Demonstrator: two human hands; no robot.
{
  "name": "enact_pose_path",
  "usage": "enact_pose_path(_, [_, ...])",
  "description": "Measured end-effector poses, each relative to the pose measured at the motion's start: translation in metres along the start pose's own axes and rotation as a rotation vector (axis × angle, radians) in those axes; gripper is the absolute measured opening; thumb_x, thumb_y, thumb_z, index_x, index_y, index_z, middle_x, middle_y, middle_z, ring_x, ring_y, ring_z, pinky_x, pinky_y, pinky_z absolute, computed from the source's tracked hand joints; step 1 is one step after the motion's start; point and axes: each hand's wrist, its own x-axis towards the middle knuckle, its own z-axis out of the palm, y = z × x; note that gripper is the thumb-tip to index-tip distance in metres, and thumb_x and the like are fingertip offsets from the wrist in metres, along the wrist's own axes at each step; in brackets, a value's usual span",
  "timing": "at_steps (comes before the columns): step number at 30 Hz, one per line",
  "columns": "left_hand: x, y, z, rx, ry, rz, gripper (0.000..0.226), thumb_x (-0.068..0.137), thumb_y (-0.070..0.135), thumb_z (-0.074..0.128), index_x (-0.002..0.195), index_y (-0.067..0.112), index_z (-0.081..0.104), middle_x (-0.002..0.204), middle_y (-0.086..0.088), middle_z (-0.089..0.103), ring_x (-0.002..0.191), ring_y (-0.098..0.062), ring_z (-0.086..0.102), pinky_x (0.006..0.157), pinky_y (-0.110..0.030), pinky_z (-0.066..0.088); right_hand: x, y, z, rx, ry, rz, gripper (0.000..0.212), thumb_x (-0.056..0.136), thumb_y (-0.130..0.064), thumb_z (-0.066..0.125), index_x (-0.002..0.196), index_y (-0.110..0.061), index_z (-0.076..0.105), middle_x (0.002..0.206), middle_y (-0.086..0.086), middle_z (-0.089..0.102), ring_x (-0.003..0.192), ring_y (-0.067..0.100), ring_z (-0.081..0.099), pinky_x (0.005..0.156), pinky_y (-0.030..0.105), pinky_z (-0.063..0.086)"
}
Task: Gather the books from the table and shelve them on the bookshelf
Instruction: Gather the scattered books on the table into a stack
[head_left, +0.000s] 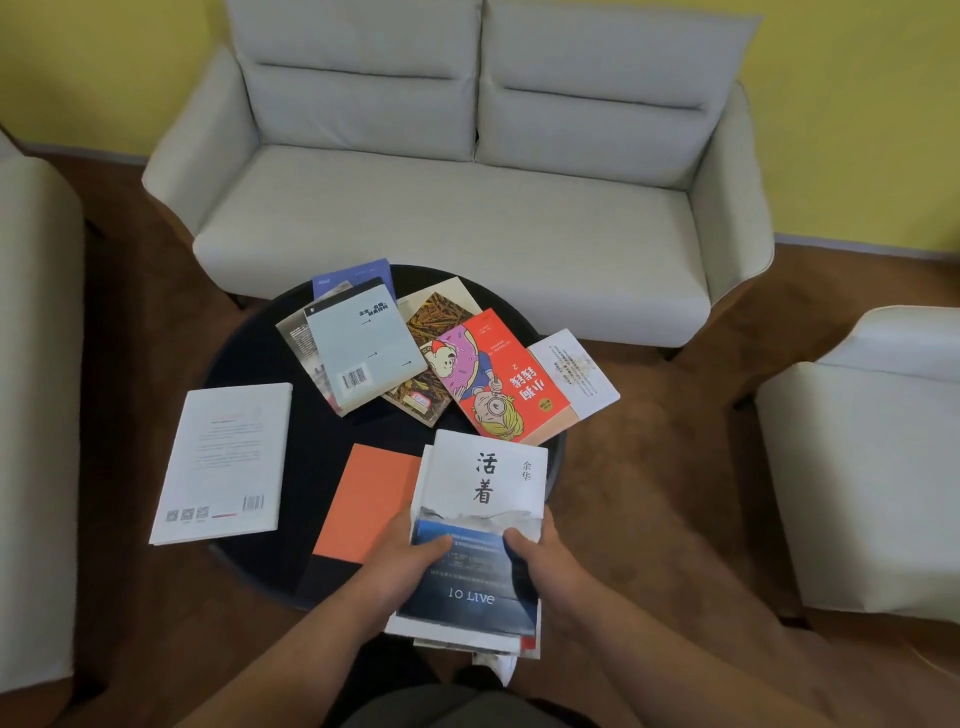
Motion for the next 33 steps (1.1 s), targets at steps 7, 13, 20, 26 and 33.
enact_pose_path(7, [-0.002, -0.015, 0.007, 0.113, -0.026, 0.006, 0.024, 0.097, 0.03, 0.06, 0.119, 0.038, 0.06, 0.118, 0.012, 0.069, 0.113, -0.012, 0.065, 0.092, -0.033, 0.053, -0.006, 0.003, -0.018, 0.137, -0.02, 0.145, 0.043, 0.095, -0.032, 0.07, 0.134, -0.024, 0.052, 0.114, 0.016, 0.076, 0.099, 0.036, 0.076, 0.076, 0.043, 0.063])
enact_pose_path(13, [0.004, -0.033, -0.058, 0.67, 0.56, -0.062, 0.042, 0.089, 0.043, 0.051, 0.118, 0.014, 0.059, 0.119, -0.014, 0.061, 0.111, -0.037, 0.057, 0.095, -0.047, 0.048, -0.001, 0.008, -0.022, 0.225, -0.082, 0.236, 0.05, 0.094, -0.044, 0.068, 0.137, -0.022, 0.054, 0.113, 0.019, 0.077, 0.092, 0.035, 0.077, 0.074, 0.042, 0.062])
enact_pose_path(20, [0.005, -0.061, -0.111, 0.541, 0.562, -0.233, 0.057, 0.089, 0.037, 0.069, 0.133, 0.003, 0.055, 0.126, -0.017, 0.062, 0.118, -0.037, 0.058, 0.1, -0.043, 0.043, 0.01, 0.008, -0.008, 0.218, -0.081, 0.179, 0.038, 0.098, -0.036, 0.065, 0.132, -0.024, 0.052, 0.11, 0.02, 0.077, 0.096, 0.037, 0.076, 0.081, 0.047, 0.062])
enact_pose_path(26, [0.011, -0.053, -0.122, 0.287, 0.299, -0.184, 0.038, 0.086, 0.039, 0.075, 0.096, 0.003, 0.069, 0.094, -0.01, 0.073, 0.091, -0.026, 0.07, 0.084, -0.04, 0.055, 0.013, 0.006, 0.0, 0.168, -0.037, 0.147, 0.04, 0.098, -0.035, 0.064, 0.133, -0.019, 0.053, 0.107, 0.02, 0.078, 0.092, 0.037, 0.076, 0.083, 0.048, 0.062])
enact_pose_path(33, [0.015, -0.036, -0.117, 0.006, 0.22, -0.164, 0.029, 0.09, 0.028, 0.071, 0.115, 0.015, 0.064, 0.098, 0.001, 0.074, 0.087, -0.014, 0.071, 0.069, -0.025, 0.054, 0.007, 0.0, 0.014, 0.161, 0.018, 0.145, 0.039, 0.098, -0.037, 0.064, 0.131, -0.018, 0.054, 0.109, 0.017, 0.078, 0.102, 0.036, 0.075, 0.082, 0.043, 0.062])
